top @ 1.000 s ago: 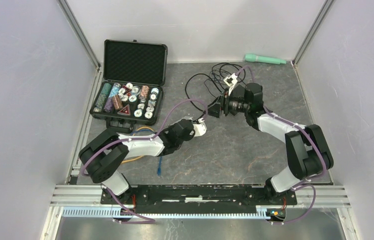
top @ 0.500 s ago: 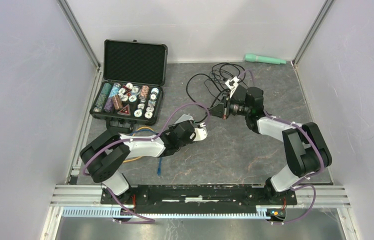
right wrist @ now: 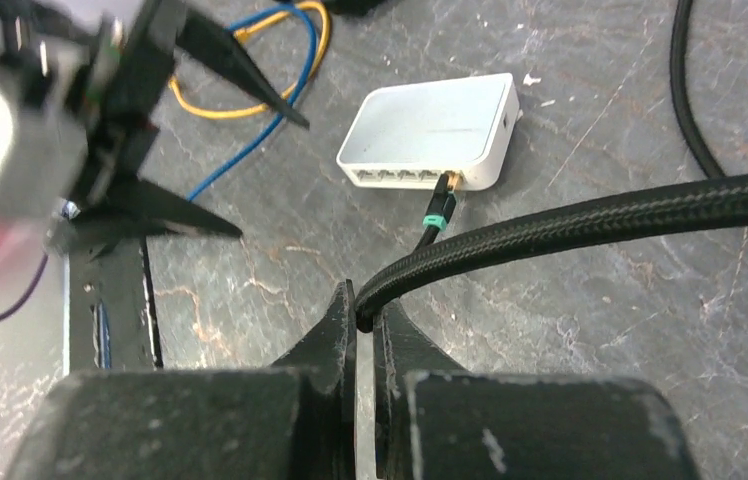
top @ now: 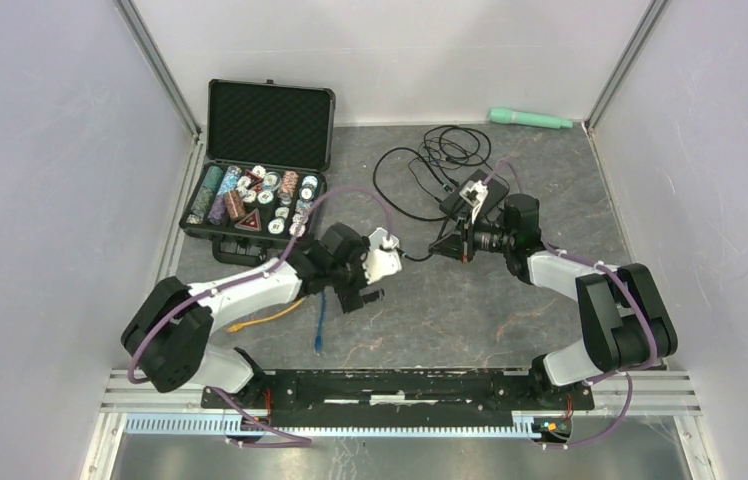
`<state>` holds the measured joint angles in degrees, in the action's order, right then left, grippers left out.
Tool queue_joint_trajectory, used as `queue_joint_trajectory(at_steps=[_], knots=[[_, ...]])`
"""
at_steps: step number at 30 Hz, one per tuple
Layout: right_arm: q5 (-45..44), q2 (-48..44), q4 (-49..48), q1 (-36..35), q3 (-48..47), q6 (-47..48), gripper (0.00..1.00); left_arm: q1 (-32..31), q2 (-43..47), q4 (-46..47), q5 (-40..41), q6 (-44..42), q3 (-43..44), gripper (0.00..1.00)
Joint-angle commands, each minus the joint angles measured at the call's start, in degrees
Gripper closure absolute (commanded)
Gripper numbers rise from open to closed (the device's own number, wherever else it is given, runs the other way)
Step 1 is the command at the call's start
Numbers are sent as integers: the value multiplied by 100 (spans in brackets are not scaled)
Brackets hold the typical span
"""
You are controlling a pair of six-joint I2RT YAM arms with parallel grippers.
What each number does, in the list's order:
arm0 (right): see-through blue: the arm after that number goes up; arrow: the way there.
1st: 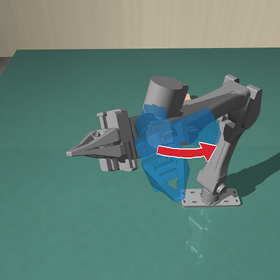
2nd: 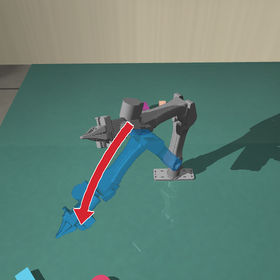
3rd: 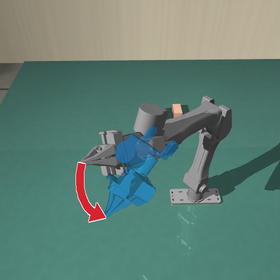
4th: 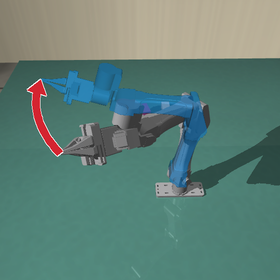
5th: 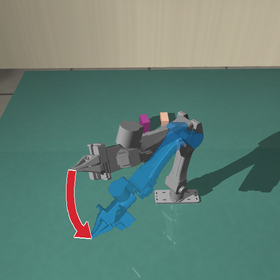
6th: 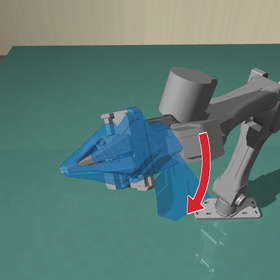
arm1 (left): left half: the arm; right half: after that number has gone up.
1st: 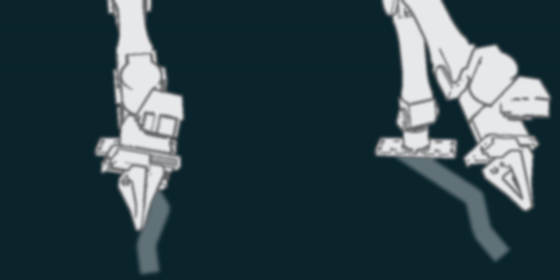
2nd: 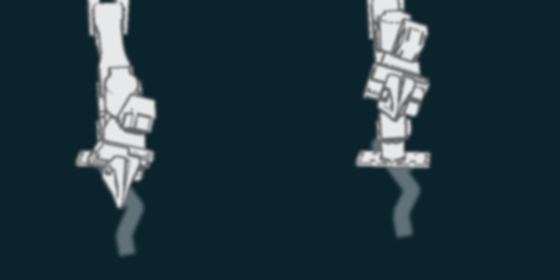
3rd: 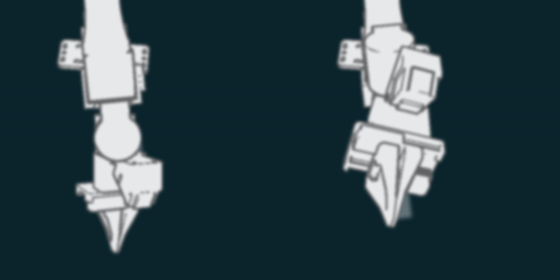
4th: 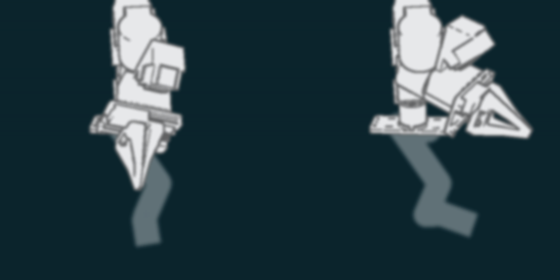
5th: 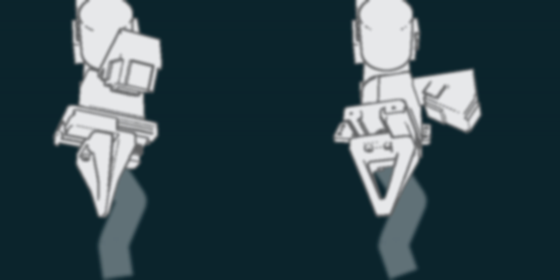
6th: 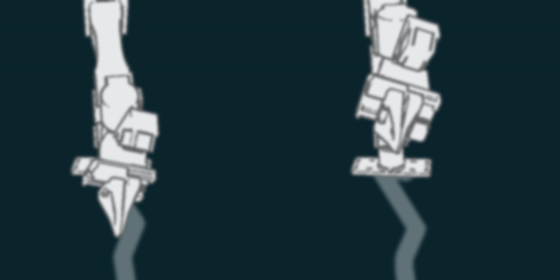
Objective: Pull the plug from the switch port
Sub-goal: Place the switch port at the center of the board.
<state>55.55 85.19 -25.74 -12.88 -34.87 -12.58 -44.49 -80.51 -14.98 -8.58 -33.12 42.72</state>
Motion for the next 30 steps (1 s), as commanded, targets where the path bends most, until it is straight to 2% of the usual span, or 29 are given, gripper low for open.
queue_joint_trajectory(at_steps=[1, 4, 8, 15, 24, 30], knots=[[263, -13, 58, 40, 274, 743, 100, 862, -129, -486, -1901, 921, 739, 0], [305, -52, -19, 54, 303, 761, 99, 1259, -934, -950, -2598, 1680, 1541, 0], [281, -112, -11, 51, 270, 746, 99, 1347, -1692, -908, -2726, 2447, 1967, 0], [307, -84, 42, 54, 257, 791, 99, 1259, -1756, -269, -1191, 2553, 1706, 0], [333, 45, 147, 63, 180, 868, 99, 1141, -1080, 364, -421, 2208, 1126, 0], [323, 97, 154, 74, 150, 880, 99, 971, -1375, 180, -112, 2083, 1380, 0]])
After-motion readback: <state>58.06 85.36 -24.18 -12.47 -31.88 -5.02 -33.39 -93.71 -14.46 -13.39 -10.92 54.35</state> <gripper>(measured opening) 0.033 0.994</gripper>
